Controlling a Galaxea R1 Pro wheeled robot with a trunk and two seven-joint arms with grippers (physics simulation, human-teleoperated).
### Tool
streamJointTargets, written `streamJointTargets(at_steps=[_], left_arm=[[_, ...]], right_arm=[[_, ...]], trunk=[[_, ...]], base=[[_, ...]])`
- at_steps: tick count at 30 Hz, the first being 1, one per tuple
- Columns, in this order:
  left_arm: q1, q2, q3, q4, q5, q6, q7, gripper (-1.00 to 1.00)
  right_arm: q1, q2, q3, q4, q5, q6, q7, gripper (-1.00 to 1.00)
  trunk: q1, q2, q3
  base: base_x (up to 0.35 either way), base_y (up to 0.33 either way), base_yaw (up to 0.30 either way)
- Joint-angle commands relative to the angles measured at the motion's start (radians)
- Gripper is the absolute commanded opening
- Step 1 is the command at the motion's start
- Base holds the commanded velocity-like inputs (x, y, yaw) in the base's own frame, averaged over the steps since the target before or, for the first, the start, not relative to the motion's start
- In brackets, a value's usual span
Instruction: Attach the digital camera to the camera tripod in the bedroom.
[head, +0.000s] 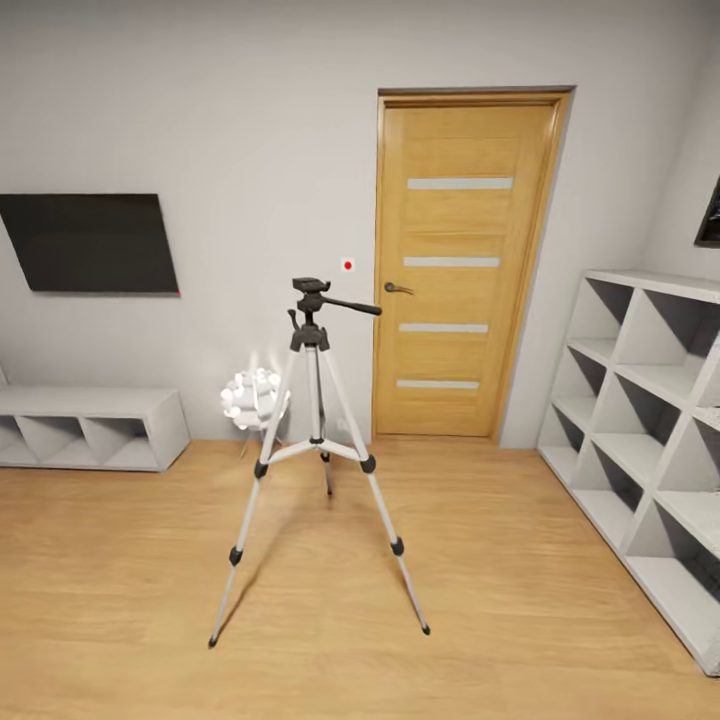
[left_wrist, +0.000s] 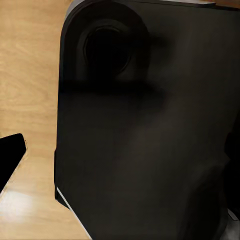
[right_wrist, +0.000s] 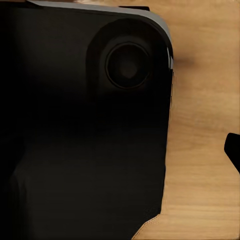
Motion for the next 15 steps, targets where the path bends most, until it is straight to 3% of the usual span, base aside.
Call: streamJointTargets(at_steps=[1,9,15], left_arm=[[0.0,0.0,0.0,-0.001,0.009,-0.001,-0.001,1.0],[0.0,0.0,0.0,-0.001,0.009,-0.001,-0.001,1.0],[0.0,0.0,0.0,-0.001,0.009,-0.002,-0.001,1.0]], right_arm=[[0.0,0.0,0.0,0.0,0.001,-0.002,-0.001,1.0],[0.0,0.0,0.0,0.0,0.001,-0.001,-0.001,1.0],[0.0,0.0,0.0,0.0,0.001,-0.001,-0.001,1.0]], trunk=[[0.0,0.0,-0.001],[0.0,0.0,-0.001],[0.0,0.0,-0.001]], base=[[0.211,0.153,-0.228],[0.19,0.157,-0.237],[0.075,0.097,-0.243]])
